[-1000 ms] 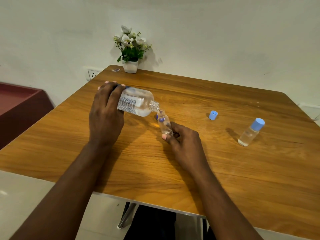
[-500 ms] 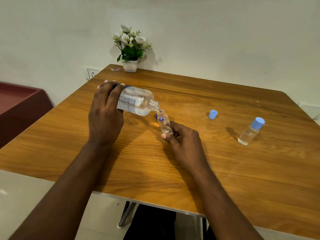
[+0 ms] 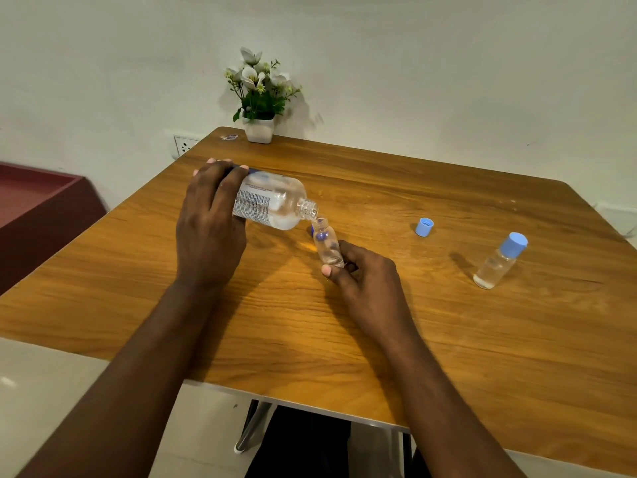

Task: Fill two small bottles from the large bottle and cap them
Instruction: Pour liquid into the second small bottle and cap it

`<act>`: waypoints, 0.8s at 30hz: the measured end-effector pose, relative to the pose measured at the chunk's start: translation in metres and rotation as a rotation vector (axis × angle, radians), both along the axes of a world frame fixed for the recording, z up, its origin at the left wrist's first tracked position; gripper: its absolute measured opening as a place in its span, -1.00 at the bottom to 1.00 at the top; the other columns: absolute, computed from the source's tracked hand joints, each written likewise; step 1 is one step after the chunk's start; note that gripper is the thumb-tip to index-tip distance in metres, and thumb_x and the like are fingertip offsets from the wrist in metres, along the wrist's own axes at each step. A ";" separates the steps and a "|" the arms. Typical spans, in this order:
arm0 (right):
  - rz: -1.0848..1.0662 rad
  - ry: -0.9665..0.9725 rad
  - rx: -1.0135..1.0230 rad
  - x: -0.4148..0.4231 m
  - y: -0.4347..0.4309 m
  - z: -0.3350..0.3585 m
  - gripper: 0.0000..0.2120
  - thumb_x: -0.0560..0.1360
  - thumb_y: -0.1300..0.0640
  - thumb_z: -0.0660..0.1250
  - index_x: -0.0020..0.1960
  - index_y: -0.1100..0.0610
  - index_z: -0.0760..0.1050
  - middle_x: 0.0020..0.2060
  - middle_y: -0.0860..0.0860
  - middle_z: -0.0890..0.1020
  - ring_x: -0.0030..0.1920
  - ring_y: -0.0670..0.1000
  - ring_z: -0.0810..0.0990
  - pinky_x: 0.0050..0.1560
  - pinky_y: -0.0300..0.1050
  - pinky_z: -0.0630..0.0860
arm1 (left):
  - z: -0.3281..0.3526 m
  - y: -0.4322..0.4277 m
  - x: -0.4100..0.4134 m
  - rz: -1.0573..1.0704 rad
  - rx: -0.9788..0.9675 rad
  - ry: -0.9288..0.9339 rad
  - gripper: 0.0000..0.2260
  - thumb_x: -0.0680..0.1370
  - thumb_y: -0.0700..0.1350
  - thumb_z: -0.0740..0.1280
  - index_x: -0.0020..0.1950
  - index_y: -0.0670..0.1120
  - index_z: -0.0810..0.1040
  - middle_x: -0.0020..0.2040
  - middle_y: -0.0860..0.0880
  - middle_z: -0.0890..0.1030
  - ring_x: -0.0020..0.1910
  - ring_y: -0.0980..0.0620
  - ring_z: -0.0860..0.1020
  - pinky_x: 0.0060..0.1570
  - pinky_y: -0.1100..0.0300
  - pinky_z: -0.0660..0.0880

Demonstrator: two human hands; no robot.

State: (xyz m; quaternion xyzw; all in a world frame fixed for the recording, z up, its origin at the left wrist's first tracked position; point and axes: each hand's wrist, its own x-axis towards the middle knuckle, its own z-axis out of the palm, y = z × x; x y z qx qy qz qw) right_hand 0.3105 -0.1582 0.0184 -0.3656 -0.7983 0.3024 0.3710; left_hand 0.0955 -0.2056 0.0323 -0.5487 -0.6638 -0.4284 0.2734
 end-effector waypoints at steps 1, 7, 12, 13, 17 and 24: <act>0.000 -0.001 -0.001 0.000 0.000 0.000 -0.80 0.49 0.12 0.37 0.09 0.10 0.61 -0.19 -0.01 0.70 -0.18 0.02 0.60 -0.13 0.10 0.53 | 0.000 0.000 0.000 0.001 -0.002 -0.002 -0.52 0.41 -0.48 0.31 0.33 -0.26 0.46 0.28 -0.26 0.49 0.36 -0.24 0.38 0.29 -0.20 0.38; -0.001 -0.003 -0.004 0.000 0.000 0.000 -0.80 0.49 0.12 0.37 0.10 0.09 0.61 -0.18 -0.02 0.70 -0.18 0.00 0.61 -0.13 0.09 0.53 | 0.000 0.000 0.001 -0.001 -0.004 -0.002 -0.54 0.44 -0.46 0.32 0.33 -0.26 0.46 0.28 -0.27 0.49 0.36 -0.23 0.39 0.28 -0.20 0.39; -0.003 -0.014 -0.009 0.001 0.000 0.001 -0.80 0.49 0.12 0.37 0.10 0.10 0.61 -0.18 -0.02 0.70 -0.18 -0.01 0.60 -0.13 0.09 0.53 | 0.000 0.000 0.001 -0.001 -0.009 -0.003 -0.56 0.45 -0.44 0.32 0.33 -0.26 0.46 0.28 -0.27 0.49 0.36 -0.23 0.39 0.28 -0.21 0.39; -0.003 -0.015 -0.011 0.001 0.000 0.001 -0.80 0.49 0.12 0.37 0.10 0.09 0.61 -0.18 -0.02 0.70 -0.18 -0.01 0.60 -0.13 0.09 0.53 | 0.000 -0.001 0.001 -0.003 -0.008 -0.002 -0.56 0.45 -0.44 0.32 0.33 -0.27 0.46 0.28 -0.27 0.49 0.36 -0.24 0.39 0.28 -0.21 0.39; 0.001 -0.015 -0.017 0.001 -0.001 0.002 -0.79 0.50 0.12 0.37 0.12 0.04 0.61 -0.21 -0.03 0.69 -0.20 -0.02 0.59 -0.14 0.06 0.53 | 0.000 0.000 0.001 -0.004 -0.005 0.001 -0.56 0.45 -0.45 0.32 0.33 -0.27 0.46 0.28 -0.27 0.49 0.36 -0.24 0.39 0.28 -0.21 0.39; 0.003 -0.020 -0.014 0.001 -0.001 0.002 -0.79 0.49 0.14 0.37 0.12 0.06 0.62 -0.26 -0.02 0.67 -0.25 0.00 0.56 -0.17 0.06 0.52 | 0.001 0.000 0.002 0.000 0.000 -0.002 -0.56 0.44 -0.45 0.32 0.32 -0.27 0.47 0.27 -0.27 0.49 0.36 -0.25 0.40 0.27 -0.21 0.39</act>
